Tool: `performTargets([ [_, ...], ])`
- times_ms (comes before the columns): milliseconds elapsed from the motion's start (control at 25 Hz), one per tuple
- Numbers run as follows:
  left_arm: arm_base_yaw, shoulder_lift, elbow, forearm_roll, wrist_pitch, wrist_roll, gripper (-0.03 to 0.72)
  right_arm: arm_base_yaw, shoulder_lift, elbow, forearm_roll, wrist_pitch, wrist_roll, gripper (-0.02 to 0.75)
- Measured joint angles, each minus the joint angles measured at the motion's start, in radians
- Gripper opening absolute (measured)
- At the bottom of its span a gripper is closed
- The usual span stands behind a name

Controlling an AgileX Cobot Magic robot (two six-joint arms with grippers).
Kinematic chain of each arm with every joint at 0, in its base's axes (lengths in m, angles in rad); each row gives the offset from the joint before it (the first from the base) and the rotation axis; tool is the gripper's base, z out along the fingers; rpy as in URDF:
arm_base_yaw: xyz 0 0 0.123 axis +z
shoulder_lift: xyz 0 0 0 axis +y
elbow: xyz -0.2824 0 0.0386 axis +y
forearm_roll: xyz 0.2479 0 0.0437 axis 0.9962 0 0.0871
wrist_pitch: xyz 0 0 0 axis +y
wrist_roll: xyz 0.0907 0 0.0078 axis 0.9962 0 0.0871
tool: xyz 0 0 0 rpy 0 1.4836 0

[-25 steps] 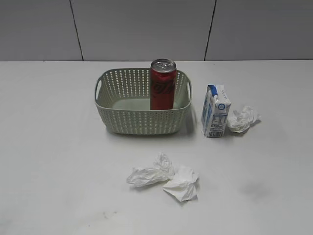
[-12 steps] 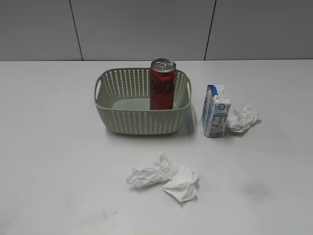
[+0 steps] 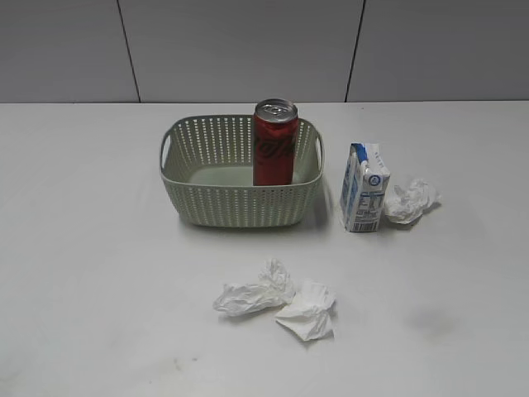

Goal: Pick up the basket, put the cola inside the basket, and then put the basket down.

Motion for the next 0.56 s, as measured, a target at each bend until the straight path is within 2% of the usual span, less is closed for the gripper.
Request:
performTargets([
  [560, 0.001, 0.0, 0.0, 0.0, 0.0, 0.0, 0.567, 0.0, 0.0, 0.0, -0.011, -0.001, 0.016, 0.591],
])
